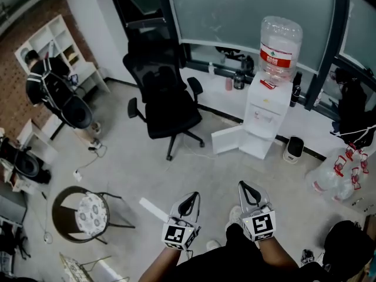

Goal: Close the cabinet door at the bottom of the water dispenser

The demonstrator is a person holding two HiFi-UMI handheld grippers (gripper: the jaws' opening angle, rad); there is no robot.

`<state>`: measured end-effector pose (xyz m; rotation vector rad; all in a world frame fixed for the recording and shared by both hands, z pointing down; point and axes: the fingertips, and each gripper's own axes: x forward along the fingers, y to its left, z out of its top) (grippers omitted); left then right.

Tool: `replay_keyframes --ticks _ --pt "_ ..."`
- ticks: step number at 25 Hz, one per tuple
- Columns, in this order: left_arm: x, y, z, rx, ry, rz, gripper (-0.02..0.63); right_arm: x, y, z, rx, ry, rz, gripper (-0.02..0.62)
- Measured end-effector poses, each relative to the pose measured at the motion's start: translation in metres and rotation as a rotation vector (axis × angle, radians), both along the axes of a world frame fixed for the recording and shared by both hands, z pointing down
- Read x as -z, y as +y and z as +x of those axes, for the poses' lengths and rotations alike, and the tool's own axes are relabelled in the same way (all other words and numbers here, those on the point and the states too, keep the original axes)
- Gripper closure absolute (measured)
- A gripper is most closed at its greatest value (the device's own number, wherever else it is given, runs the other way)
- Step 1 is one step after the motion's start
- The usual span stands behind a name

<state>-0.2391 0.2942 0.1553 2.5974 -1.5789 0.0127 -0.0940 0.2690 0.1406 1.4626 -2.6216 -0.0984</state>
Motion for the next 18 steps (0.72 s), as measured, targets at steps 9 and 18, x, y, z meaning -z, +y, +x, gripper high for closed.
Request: replay_keyframes --ticks 9,18 --pt "-0.004 -0.084 0.011 -0.012 0.02 0.018 0.586 -0.004 -0.081 0.013 0.001 -0.011 -0.015 0.594" --pt "0.003 -0.174 0.038 -0.012 -0.009 0.035 0.586 0.008 -0.165 0.033 0.045 -0.011 0.004 0.594"
